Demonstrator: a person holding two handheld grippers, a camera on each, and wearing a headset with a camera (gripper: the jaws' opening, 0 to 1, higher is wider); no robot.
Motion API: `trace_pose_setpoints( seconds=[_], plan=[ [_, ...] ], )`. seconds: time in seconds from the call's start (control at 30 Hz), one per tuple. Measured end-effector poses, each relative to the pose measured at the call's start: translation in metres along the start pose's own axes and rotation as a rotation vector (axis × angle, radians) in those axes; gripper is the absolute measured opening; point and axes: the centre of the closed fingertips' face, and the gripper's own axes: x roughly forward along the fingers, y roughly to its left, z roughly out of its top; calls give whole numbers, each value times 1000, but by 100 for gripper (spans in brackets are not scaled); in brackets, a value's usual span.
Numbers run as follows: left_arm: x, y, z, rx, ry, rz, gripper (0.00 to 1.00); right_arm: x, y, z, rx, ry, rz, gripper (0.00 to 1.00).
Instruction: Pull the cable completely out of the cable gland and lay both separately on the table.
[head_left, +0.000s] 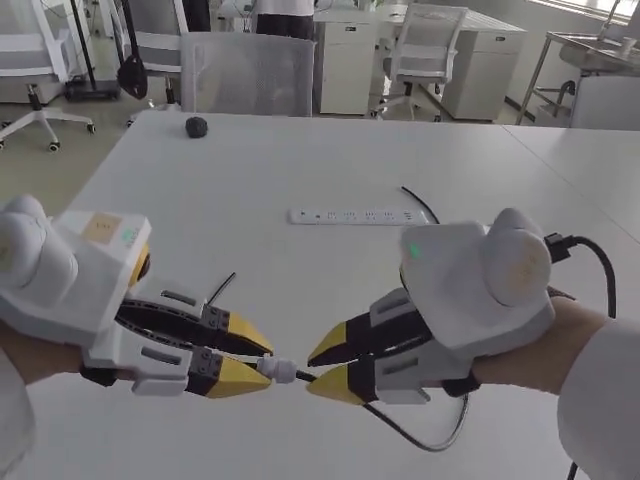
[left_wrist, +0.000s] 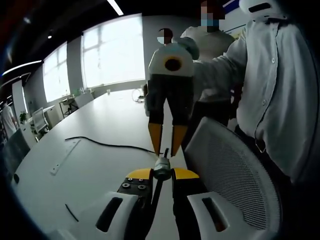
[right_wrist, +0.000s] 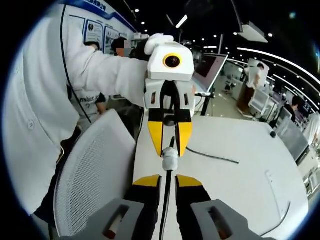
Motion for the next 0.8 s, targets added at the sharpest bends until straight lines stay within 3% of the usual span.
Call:
trace_pose_setpoints(
  seconds=[0.2,0.53,0.8],
  plan=[
    [1,0,2,5,-2,-3,14,6,-2,-6,1,31,1,1],
    [1,2,3,8,-5,-2,14,5,-4,-6,7,22,-10,0],
    [0,2,0,8,4,0,14,5,-4,-15,21,21,-12,0]
  ],
)
